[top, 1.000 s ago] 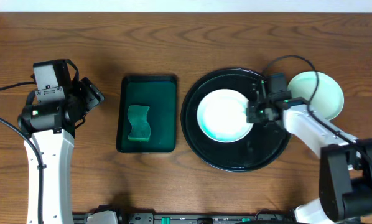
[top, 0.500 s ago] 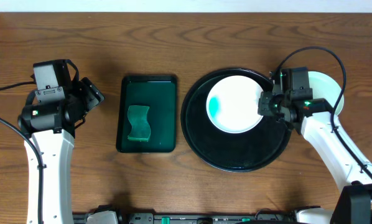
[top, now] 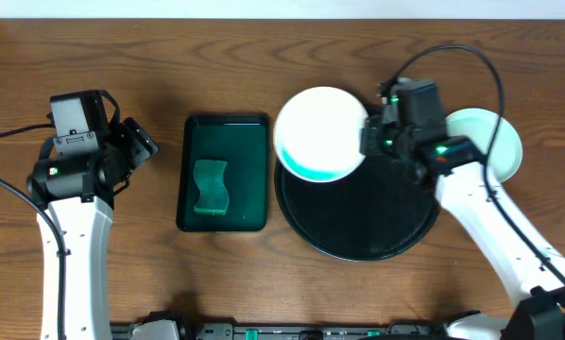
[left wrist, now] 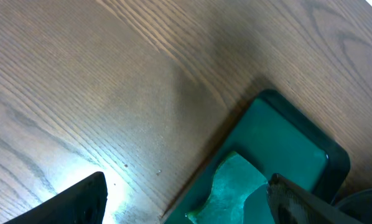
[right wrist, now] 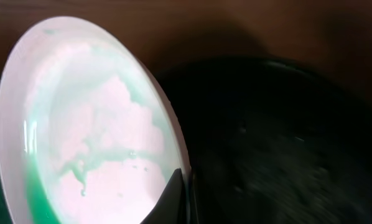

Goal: Clean dirty plates on tray and stack at the side
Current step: 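Lift the white plate by its rim and tilt it over the green tray, then hold the tilted white plate over the green tray to drain it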

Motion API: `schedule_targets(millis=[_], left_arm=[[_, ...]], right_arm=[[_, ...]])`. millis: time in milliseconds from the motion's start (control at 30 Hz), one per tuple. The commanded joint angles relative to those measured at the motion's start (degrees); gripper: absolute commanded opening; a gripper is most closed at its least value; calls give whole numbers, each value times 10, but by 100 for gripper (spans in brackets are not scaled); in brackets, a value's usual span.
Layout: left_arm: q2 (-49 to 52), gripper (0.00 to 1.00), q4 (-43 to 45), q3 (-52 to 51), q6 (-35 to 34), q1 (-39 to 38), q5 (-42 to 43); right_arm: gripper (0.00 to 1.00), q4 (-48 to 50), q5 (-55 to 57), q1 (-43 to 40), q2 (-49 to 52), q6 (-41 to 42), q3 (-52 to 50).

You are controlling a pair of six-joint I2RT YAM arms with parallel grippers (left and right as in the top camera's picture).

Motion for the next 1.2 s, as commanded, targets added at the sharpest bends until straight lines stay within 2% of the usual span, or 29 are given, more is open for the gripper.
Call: schedule_targets(millis=[0, 333, 533, 667, 900, 1067, 1167], left_arm=[[5, 82, -2, -4, -1, 3, 0], [5, 82, -2, -4, -1, 3, -1], [5, 82, -2, -4, -1, 3, -1], [5, 82, -2, -4, -1, 3, -1], [5, 82, -2, -4, -1, 3, -1], [5, 82, -2, -4, -1, 3, 0], [5, 82, -2, -4, -1, 3, -1]], right_arm=[[1, 35, 39, 49, 34, 50, 12], [1, 177, 182, 173, 124, 62, 12], [1, 253, 237, 210, 132, 28, 12], [1, 305, 244, 222, 131, -48, 12], [1, 387, 335, 254, 131, -204, 12], [1, 485, 416, 295, 131, -346, 12], [1, 560, 472, 321, 131, -459, 12]])
